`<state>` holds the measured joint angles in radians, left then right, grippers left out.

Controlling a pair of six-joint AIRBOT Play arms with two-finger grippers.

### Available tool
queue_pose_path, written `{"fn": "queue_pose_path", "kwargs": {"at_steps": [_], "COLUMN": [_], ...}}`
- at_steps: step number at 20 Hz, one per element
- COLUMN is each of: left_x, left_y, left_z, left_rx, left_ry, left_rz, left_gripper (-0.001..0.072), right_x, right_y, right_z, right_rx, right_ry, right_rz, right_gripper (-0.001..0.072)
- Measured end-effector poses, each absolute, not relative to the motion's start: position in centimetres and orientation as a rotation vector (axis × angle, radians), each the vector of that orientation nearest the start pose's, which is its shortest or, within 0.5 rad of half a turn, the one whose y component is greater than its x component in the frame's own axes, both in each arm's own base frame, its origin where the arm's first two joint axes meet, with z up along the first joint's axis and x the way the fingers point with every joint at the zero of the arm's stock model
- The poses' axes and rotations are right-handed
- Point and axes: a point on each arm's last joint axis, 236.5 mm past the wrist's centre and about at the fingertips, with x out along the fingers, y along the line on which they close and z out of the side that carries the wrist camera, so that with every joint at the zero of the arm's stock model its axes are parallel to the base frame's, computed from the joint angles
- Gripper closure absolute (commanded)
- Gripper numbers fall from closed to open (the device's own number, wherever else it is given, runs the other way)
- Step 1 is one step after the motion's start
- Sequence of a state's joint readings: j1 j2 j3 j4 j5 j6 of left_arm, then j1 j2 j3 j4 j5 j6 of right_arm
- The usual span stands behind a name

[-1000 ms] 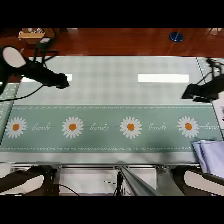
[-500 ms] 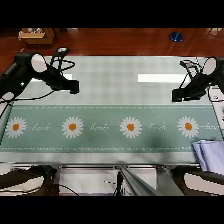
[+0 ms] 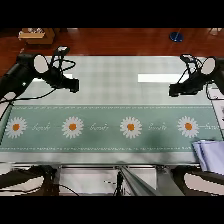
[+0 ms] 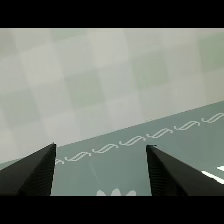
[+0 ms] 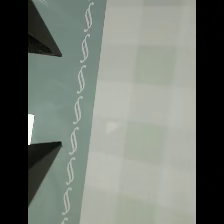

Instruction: Fold the shirts.

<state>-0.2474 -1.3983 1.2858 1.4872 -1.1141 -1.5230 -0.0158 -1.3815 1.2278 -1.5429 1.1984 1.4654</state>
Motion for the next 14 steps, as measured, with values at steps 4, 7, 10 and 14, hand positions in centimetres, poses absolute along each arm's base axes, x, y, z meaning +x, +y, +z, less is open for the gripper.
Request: {"fn": "queue_pose_path", "kwargs": {"at_steps": [4, 7, 10, 14], "left_x": [40.91, 40.93, 40.93, 40.93], "left_y": [-12.12, -12.13, -12.12, -12.12], "left_z": [0.96, 0.96, 0.96, 0.96], "left_rx": [0.116, 0.116, 0.116, 0.116], "left_ry": [1.221, 1.22, 1.22, 1.221], "left_rz": [-0.286, -0.286, -0.286, -0.286], "left_gripper": [0.0046, 0.0046, 0.0046, 0.0045], "right_x": [39.31, 39.39, 39.42, 39.44], "right_y": [0.09, 0.11, 0.12, 0.13], "right_z": [-0.98, -0.96, -0.96, -0.95], "right_rx": [-0.048, -0.047, -0.047, -0.046], "right_ry": [1.341, 1.337, 1.336, 1.335], "right_rz": [0.075, 0.075, 0.075, 0.075], "right_gripper": [0.0134, 0.0134, 0.0134, 0.0134]}}
